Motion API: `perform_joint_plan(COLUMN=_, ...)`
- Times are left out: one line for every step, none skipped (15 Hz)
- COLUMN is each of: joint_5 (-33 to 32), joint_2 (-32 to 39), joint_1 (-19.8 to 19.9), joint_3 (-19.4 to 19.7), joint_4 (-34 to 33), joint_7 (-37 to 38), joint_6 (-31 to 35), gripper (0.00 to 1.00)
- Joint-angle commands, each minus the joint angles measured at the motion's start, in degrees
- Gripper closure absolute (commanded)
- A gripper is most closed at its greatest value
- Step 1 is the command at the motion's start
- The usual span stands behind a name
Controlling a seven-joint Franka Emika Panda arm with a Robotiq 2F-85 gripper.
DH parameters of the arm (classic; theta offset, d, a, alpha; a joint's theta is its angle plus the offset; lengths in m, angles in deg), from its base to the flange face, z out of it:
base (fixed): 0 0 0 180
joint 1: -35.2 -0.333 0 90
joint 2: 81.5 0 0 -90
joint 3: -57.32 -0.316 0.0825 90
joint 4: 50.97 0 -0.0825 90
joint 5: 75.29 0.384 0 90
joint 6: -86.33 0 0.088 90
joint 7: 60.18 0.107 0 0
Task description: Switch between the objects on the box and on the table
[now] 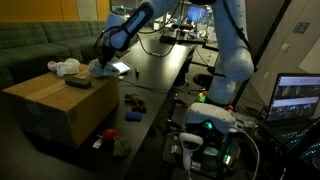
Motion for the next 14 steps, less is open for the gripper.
perform_joint_plan(joint_5=-2.50, joint_2=-11.03, joint_1=-0.38, joint_3=2.99, joint_4=12.07, joint_7=5.02, joint_6=0.36, gripper=0.95)
perform_joint_plan(joint_5=-2.58, joint_2=-13.35, joint_1=0.25, joint_3=3.59, joint_4=15.07, joint_7=5.63, joint_6=0.41, gripper=0.95)
perform_joint_plan(joint_5=-3.41, joint_2=-14.93, joint_1=0.28, joint_3=4.64, joint_4=17.52, joint_7=7.19, joint_6=0.75, gripper=0.95)
perform_joint_plan(joint_5=-3.55, joint_2=-16.15, joint_1=1.40, joint_3=5.28, joint_4=19.91, joint_7=7.45, joint_6=1.05, gripper=0.95)
perform_joint_plan(joint_5=-3.90, joint_2=-17.47, joint_1=2.20, joint_3=5.99, joint_4=22.02, joint_7=8.24, joint_6=0.78, gripper=0.95)
perform_joint_plan(joint_5=-4.08, joint_2=-18.58, joint_1=3.19, joint_3=6.54, joint_4=24.10, joint_7=8.86, joint_6=0.82, gripper=0.95)
perform_joint_plan(joint_5=-3.78, joint_2=-19.52, joint_1=4.41, joint_3=6.82, joint_4=26.04, joint_7=8.93, joint_6=0.80, gripper=0.95)
perform_joint_plan(joint_5=-2.84, joint_2=-20.45, joint_1=5.96, joint_3=7.01, joint_4=27.90, joint_7=8.22, joint_6=0.65, gripper=0.95)
perform_joint_plan(joint_5=-3.32, joint_2=-20.29, joint_1=6.76, joint_3=7.50, joint_4=29.19, joint_7=9.12, joint_6=1.23, gripper=0.95)
perform_joint_plan(joint_5=-1.81, joint_2=-20.49, joint_1=8.57, joint_3=7.39, joint_4=30.41, joint_7=7.29, joint_6=0.80, gripper=0.95)
perform_joint_plan(joint_5=-1.74, joint_2=-19.86, joint_1=9.44, joint_3=7.58, joint_4=31.18, joint_7=7.68, joint_6=1.22, gripper=0.95)
perform_joint_plan(joint_5=-0.50, joint_2=-18.73, joint_1=10.87, joint_3=7.41, joint_4=31.58, joint_7=6.54, joint_6=1.26, gripper=0.95)
perform_joint_plan(joint_5=0.20, joint_2=-17.76, joint_1=11.62, joint_3=7.23, joint_4=31.92, joint_7=6.63, joint_6=1.54, gripper=0.95)
perform_joint_plan(joint_5=0.57, joint_2=-15.80, joint_1=12.61, joint_3=7.53, joint_4=31.48, joint_7=6.69, joint_6=2.06, gripper=0.95)
